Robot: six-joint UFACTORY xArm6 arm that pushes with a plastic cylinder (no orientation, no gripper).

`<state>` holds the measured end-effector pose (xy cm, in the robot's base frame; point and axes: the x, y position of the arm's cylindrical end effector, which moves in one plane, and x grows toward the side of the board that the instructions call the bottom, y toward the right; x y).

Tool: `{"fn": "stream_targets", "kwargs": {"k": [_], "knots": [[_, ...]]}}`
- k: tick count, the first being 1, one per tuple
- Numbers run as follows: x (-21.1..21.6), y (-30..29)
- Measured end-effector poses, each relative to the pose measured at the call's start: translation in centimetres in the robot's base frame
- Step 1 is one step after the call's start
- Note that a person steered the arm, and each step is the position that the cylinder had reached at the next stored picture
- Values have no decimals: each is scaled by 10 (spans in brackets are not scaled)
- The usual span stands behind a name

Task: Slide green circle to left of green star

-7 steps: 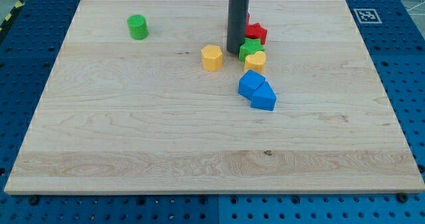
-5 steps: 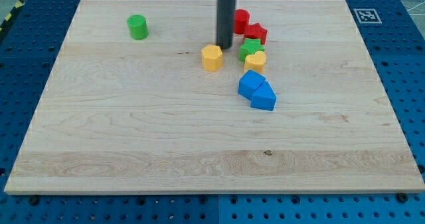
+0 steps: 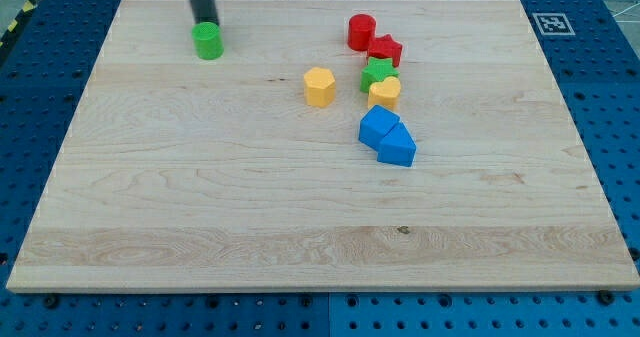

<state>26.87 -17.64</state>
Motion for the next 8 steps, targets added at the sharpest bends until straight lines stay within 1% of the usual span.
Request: {"fn": "stream_targets", "kwargs": {"k": [1, 2, 3, 4, 5, 6, 8], "knots": [[12, -12], [16, 7], [16, 74], [34, 130], [65, 180], [56, 180], [-24, 116]]}}
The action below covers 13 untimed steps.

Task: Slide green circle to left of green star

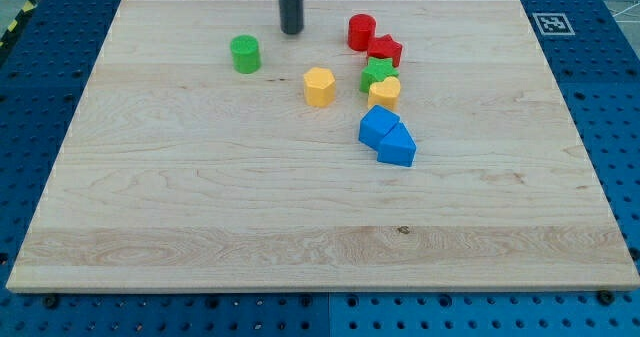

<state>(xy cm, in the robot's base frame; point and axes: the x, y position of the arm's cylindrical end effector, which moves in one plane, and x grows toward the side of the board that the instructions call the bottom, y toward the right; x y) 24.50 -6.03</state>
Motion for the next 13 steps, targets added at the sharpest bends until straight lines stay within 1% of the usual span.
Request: {"fn": "stream_targets", "kwargs": {"k": [1, 2, 3, 4, 5, 7, 8, 11, 12, 13], "knots": [[-2, -53], [26, -98], [30, -93], [32, -67], [32, -67], [64, -69], [89, -67], [148, 26], [155, 30], [145, -6]]}}
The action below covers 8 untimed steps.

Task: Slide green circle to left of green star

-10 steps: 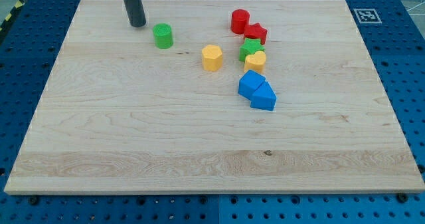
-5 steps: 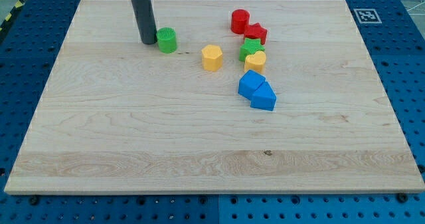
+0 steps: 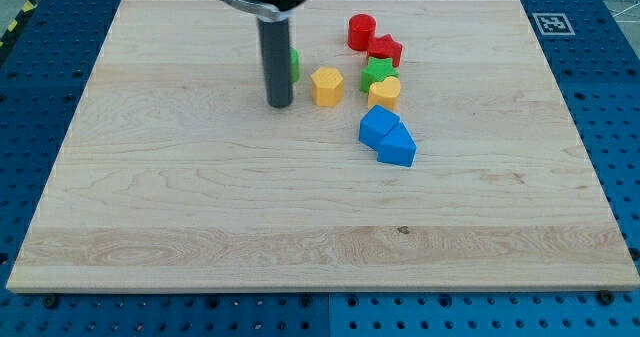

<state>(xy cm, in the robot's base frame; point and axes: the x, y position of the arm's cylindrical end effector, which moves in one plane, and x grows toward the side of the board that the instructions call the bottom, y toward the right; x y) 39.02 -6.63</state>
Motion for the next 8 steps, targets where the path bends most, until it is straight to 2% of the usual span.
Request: {"fn": "stream_targets", "kwargs": {"k": [1, 2, 4, 5, 6, 7, 8], "knots": [[-34, -9], [-63, 7], [-54, 23], [-59, 13], [-94, 13], [-97, 17], [-84, 45]]}}
